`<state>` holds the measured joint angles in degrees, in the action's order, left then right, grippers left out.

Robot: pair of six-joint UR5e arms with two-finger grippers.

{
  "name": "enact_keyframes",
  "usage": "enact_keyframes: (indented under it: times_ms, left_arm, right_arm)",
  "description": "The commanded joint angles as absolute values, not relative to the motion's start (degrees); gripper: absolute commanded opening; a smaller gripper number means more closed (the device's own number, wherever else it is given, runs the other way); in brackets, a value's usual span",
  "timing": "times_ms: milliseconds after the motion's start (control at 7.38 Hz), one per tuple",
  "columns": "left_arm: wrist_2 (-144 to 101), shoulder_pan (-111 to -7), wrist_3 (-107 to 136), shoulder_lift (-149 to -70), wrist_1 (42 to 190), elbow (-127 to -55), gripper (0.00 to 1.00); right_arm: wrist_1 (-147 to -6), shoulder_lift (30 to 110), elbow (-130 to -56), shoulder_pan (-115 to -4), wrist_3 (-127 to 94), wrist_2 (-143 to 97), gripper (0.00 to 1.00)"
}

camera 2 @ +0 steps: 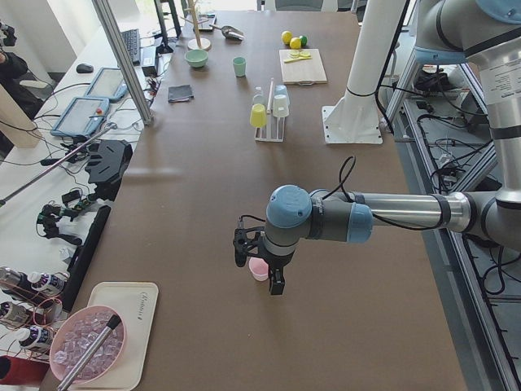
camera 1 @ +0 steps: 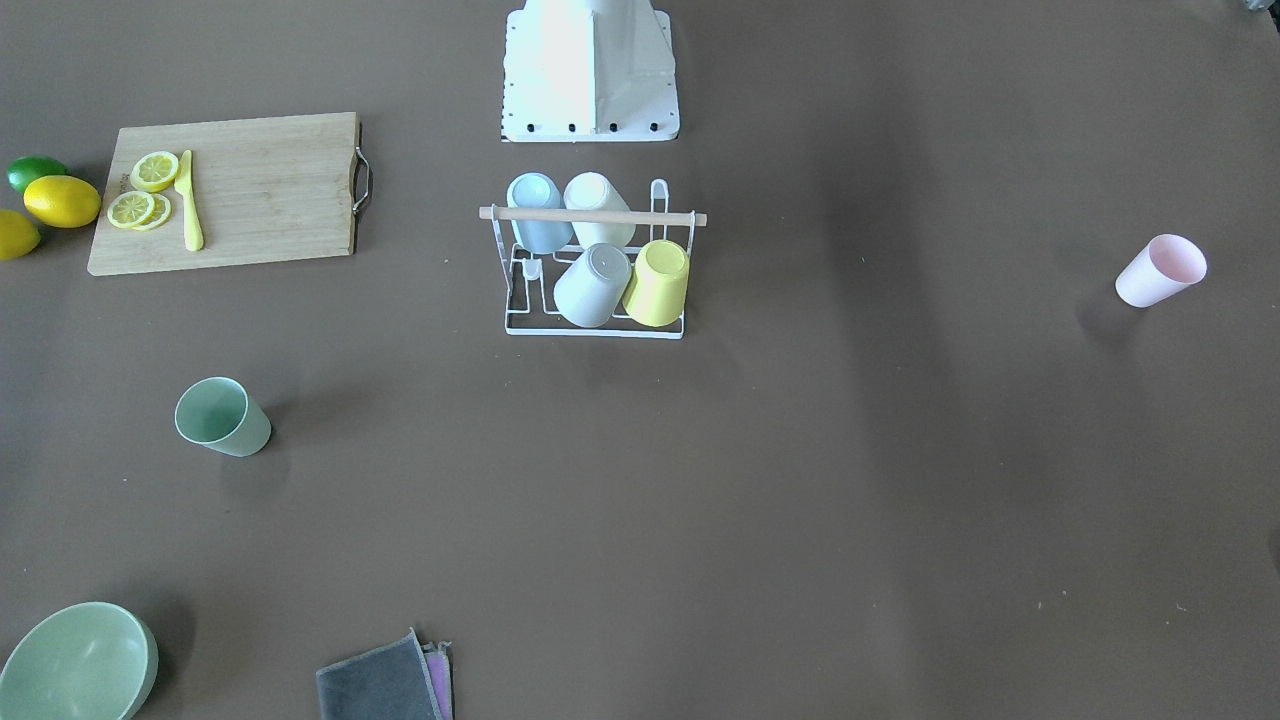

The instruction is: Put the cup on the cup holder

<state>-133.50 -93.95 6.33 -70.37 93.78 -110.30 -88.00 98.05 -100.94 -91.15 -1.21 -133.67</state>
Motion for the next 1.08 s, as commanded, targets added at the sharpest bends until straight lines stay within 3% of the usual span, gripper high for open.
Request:
enact_keyframes:
  times_ms: [0,948]
  left_arm:
    - [-133.5,-93.9,6.3,-70.2,93.8,-109.9,0.98]
    - [-133.5,-94.0,6.3,-70.0,93.7,-109.7,0.98]
  right_arm:
    - [-88.2,96.1,-100.9,-90.1,-1.7,-133.6,1.0]
    - [-88.9,90.7,-101.0,-80.4,-1.8,-129.4,1.0]
